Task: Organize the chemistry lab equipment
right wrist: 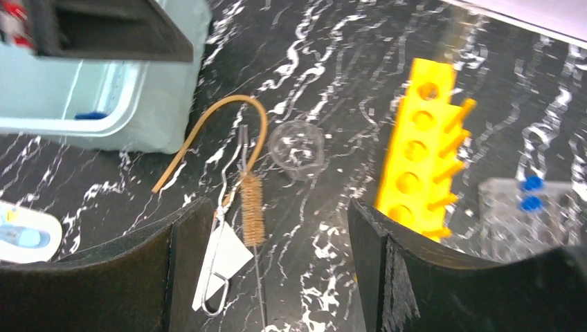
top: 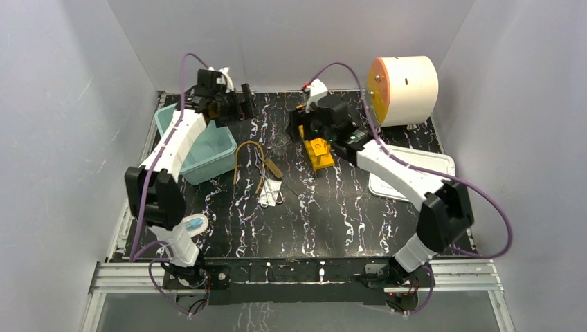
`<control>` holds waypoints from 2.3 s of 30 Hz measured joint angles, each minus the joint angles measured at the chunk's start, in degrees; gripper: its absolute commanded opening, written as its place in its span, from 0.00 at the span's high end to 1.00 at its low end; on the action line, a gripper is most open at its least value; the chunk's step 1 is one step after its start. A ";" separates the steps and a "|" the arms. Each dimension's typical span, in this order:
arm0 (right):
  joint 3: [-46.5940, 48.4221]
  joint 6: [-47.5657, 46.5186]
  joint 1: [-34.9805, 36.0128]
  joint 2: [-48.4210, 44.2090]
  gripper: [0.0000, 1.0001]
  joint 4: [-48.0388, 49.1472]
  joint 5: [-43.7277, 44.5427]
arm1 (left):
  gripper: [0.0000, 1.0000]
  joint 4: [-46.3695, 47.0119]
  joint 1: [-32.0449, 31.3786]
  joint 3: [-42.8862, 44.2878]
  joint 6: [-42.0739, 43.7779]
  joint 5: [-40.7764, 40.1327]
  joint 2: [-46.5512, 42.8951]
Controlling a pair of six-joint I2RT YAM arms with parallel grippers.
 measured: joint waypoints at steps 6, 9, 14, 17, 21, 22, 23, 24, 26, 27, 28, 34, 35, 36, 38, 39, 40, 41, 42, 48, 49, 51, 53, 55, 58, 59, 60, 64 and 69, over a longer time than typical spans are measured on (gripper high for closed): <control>-6.08 3.54 -5.25 -8.17 0.20 -2.34 3.02 | 0.02 -1.62 -5.64 8.52 5.07 -2.89 12.66; -9.01 4.42 -6.80 -10.67 0.20 -4.20 3.98 | 0.02 -3.56 -8.48 12.26 7.93 -5.40 18.36; -12.28 5.46 -7.96 -13.77 0.20 -6.32 4.39 | 0.02 -8.28 -11.98 16.55 15.17 -7.41 24.44; -13.11 6.27 -8.46 -14.62 0.20 -6.49 4.57 | 0.02 -9.84 -12.92 17.29 19.91 -6.73 26.03; -13.29 6.58 -9.09 -14.75 0.20 -6.75 4.85 | 0.02 -11.10 -12.72 17.29 24.28 -3.08 26.53; -13.29 6.58 -9.16 -14.75 0.20 -6.75 4.92 | 0.02 -11.21 -12.63 17.29 25.05 -1.84 26.53; -13.29 6.58 -9.22 -14.75 0.20 -6.75 4.92 | 0.02 -11.19 -12.59 17.29 25.75 -0.66 26.53; -13.29 6.58 -9.40 -14.75 0.20 -6.75 4.94 | 0.02 -11.23 -12.57 17.29 26.29 0.28 26.53; -13.29 6.56 -9.57 -14.75 0.20 -6.75 4.94 | 0.04 -11.26 -12.57 17.29 26.95 1.05 26.69; -13.29 6.56 -9.66 -14.75 0.20 -6.75 4.92 | 0.06 -11.26 -12.57 17.29 27.17 1.27 26.80; -13.29 6.54 -9.73 -14.75 0.20 -6.75 4.92 | 0.08 -11.23 -12.57 17.31 27.30 1.31 26.97; -13.29 6.45 -10.19 -14.71 0.20 -6.75 4.70 | 0.21 -9.44 -13.14 18.05 27.69 -0.44 30.27; -13.29 6.43 -10.23 -14.71 0.20 -6.78 4.66 | 0.23 -8.90 -13.40 18.03 27.71 -1.01 30.71; -13.29 6.40 -10.27 -14.71 0.20 -6.78 4.61 | 0.24 -8.33 -13.66 17.99 27.74 -1.46 30.97; -13.29 6.40 -10.27 -14.71 0.20 -6.80 4.20 | 0.26 -6.34 -14.34 17.42 27.85 -2.32 30.99; -13.29 6.40 -10.27 -14.71 0.20 -6.82 4.11 | 0.28 -5.20 -14.69 17.09 27.91 -2.80 30.95; -13.29 6.40 -10.27 -14.71 0.20 -6.86 3.96 | 0.32 -4.17 -14.99 16.83 27.93 -3.21 30.95; -13.29 6.40 -10.27 -14.71 0.20 -6.88 3.89 | 0.35 -3.37 -15.17 16.48 27.91 -3.65 30.95; -13.29 6.40 -10.27 -14.71 0.20 -6.97 3.82 | 0.40 -2.62 -15.30 16.06 27.96 -4.09 30.95; -13.29 6.36 -10.27 -14.73 0.20 -7.69 3.80 | 0.61 -0.92 -15.74 15.28 28.61 -5.49 30.93; -13.29 6.36 -10.27 -14.75 0.20 -7.72 3.80 | 0.62 -0.87 -15.74 15.19 28.59 -5.90 30.86; -13.29 6.34 -10.27 -14.93 0.20 -7.78 3.78 | 0.66 -0.92 -15.74 15.13 28.57 -6.56 30.75; -13.29 6.32 -10.27 -15.17 0.20 -7.80 3.78 | 0.68 -1.01 -15.74 15.13 28.46 -7.08 30.64; -13.29 6.29 -10.27 -15.37 0.20 -7.80 3.76 | 0.68 -1.51 -15.74 15.13 27.96 -7.28 30.16; -13.29 6.27 -10.27 -15.43 0.21 -7.80 3.72 | 0.68 -2.82 -15.69 15.17 26.71 -7.19 28.15; -13.29 6.27 -10.27 -15.43 0.21 -7.80 3.67 | 0.68 -3.28 -15.69 15.17 26.12 -7.17 26.84; -13.29 6.29 -10.27 -15.43 0.20 -7.82 3.58 | 0.67 -3.56 -15.69 15.17 25.77 -7.17 25.62; -13.29 6.36 -10.27 -15.43 0.21 -7.80 3.32 | 0.67 -4.81 -15.19 15.17 23.28 -7.23 17.33; -13.29 6.58 -10.27 -15.43 0.22 -7.78 2.80 | 0.65 -6.51 -12.20 14.99 18.95 -8.22 6.40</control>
